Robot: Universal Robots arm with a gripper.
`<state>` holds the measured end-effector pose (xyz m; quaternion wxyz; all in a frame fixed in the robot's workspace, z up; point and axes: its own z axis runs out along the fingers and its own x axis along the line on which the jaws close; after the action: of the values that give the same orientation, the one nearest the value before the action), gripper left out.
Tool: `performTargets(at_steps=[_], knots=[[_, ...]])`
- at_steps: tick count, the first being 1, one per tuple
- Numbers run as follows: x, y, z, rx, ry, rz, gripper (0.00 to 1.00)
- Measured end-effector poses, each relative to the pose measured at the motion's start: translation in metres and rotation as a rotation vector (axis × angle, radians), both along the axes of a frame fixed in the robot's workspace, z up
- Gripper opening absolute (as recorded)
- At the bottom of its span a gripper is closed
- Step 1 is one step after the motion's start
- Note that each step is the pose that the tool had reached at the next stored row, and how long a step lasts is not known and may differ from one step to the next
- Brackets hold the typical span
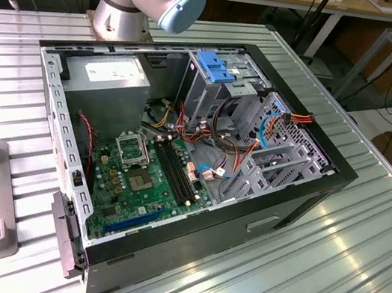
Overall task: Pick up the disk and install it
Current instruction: 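Pick up the disk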
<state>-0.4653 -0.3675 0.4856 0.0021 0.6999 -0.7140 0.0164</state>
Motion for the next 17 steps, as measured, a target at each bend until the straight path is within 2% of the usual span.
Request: performTargets(at_steps=[17], knots=[[0.0241,0.0000,0.0000,0.0000,0.0000,0.000,0.37]])
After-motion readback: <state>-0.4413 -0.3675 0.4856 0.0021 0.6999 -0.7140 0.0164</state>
